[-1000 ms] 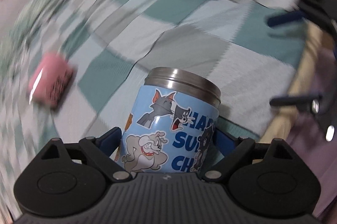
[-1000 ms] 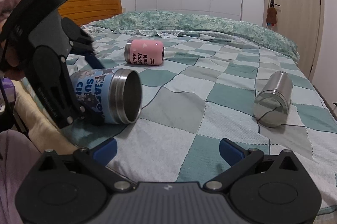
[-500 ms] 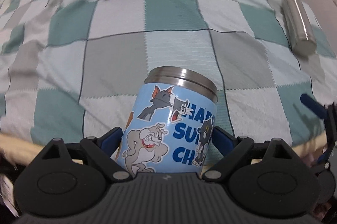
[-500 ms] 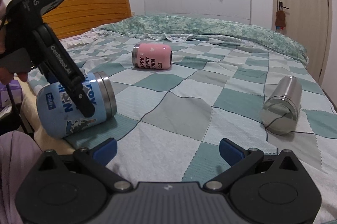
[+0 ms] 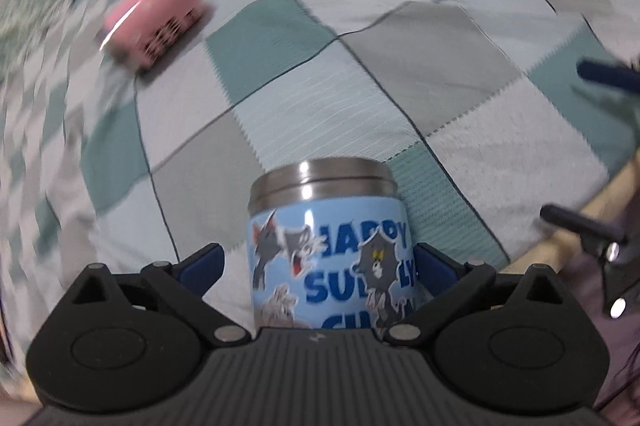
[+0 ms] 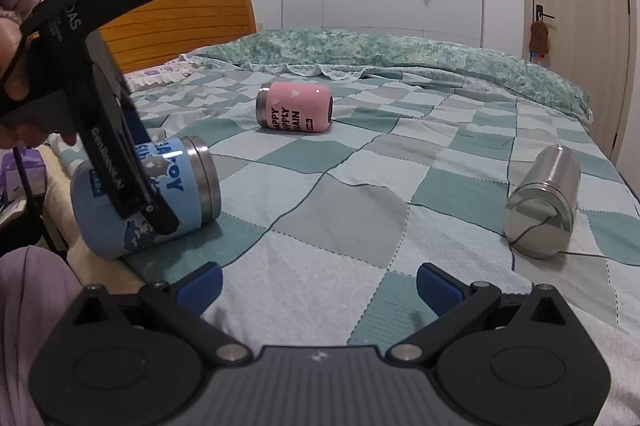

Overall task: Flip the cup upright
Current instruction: 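Rotate the left gripper to turn the blue tumbler open end up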

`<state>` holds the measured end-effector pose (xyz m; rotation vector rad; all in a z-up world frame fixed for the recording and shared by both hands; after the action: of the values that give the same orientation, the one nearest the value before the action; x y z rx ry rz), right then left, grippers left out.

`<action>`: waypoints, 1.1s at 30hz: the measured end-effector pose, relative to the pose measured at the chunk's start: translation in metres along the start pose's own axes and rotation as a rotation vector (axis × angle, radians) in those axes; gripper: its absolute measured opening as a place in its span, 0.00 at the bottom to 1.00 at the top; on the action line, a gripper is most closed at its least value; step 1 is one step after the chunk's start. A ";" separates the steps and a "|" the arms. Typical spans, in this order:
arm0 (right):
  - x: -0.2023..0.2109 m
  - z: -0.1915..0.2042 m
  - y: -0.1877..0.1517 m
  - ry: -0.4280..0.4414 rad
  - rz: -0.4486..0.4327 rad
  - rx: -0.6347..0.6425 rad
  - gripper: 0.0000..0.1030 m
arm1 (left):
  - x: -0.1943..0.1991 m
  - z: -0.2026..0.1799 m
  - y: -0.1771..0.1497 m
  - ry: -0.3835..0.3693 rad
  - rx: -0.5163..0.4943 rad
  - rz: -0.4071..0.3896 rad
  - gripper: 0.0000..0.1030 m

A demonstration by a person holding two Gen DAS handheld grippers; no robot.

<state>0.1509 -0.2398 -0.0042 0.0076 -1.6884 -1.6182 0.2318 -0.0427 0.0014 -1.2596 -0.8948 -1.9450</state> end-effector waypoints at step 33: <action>0.010 0.016 0.011 -0.046 -0.112 -0.008 1.00 | 0.049 0.029 -0.040 -0.043 0.286 -0.411 0.82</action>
<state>0.1408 -0.2291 0.0124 0.0623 -1.7439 -1.7194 0.1980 -0.0040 0.0479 -1.0096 -1.4900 -2.0028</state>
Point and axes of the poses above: each gripper's, at about its wrist camera, not at the fingertips, and x roughly against the way its jaws point, z to its left, y to its top, the point moved 4 cm from there along -x, roughly the way its jaws point, and after that the axes turned 6 degrees about -x, right-handed, at the moved point
